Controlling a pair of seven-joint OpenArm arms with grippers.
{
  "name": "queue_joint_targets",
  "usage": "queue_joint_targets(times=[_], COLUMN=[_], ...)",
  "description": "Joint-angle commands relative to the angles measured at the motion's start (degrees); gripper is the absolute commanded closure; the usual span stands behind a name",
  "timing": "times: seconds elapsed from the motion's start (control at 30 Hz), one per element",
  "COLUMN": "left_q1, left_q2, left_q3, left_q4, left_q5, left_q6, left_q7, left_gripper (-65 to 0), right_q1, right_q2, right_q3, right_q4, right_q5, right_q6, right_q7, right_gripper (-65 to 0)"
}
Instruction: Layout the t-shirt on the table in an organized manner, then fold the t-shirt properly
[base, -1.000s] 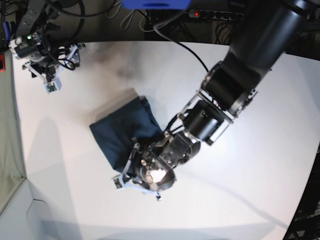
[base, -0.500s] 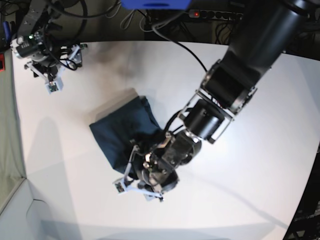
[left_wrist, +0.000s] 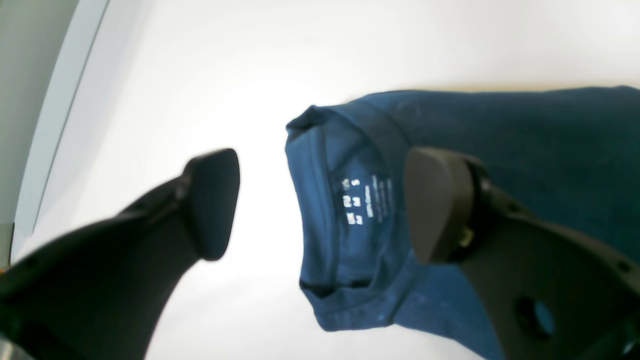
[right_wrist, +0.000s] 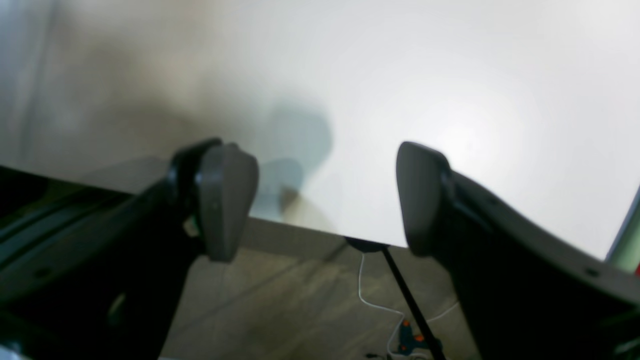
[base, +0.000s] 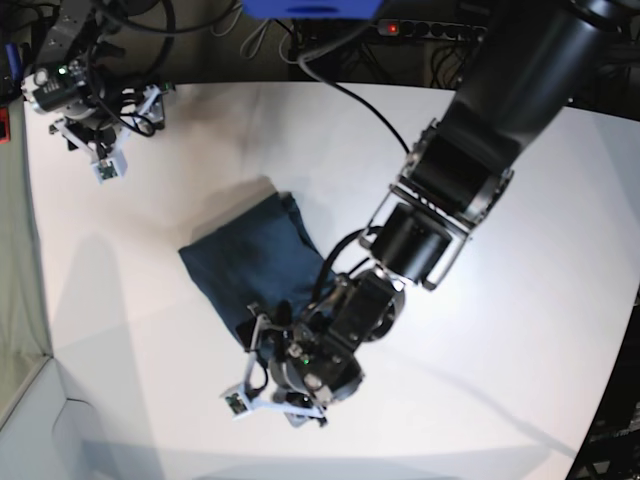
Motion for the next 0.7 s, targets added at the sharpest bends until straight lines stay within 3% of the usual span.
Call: queue_joint_targets(times=[0.0,0.13,0.27,0.47,0.57,0.67], left_q1=[-2.3,-2.3,0.4,10.2,17.0,25.0], left_q2=[0.6,0.2,-6.1,-15.4,-19.5,-22.1], left_q3=[-0.5,-0.7,-4.2,-13.5,-15.9,-18.1], left_q4=[1.4,2.0,6.3,21.7,32.2,41.4], left_q5=[0.0,-0.1,-0.4,-0.1,-0.4,-0.1], left_q6=[0.5,0.5,0.5,-0.1,-0.2,-0.2], left_q7=[-0.7,-0.6,0.6,10.0,15.0,18.5], left_gripper=[-49.9,-49.9,-49.7,-48.5,-40.1,-24.8], right_q1=[0.4,1.2,3.1,10.1,15.1,20.8], right_q2=[0.3,0.3,0.3,1.3,3.8,5.9], right_q3=[0.1,-1.2,-3.8,-4.5,-4.7,-4.7], right_q4=[1.2,1.2,1.2,0.7,0.1,-4.8], right_q5=[0.2,0.2,0.2,-0.3,-0.3,-0.3], right_q6=[-0.2,-0.2,-0.2,-0.2,-0.2,-0.2], right_q7=[0.7,0.7,0.7,0.8,0.8,1.0], right_gripper=[-47.0,-47.0,-47.0,-47.0,-46.9,-46.9])
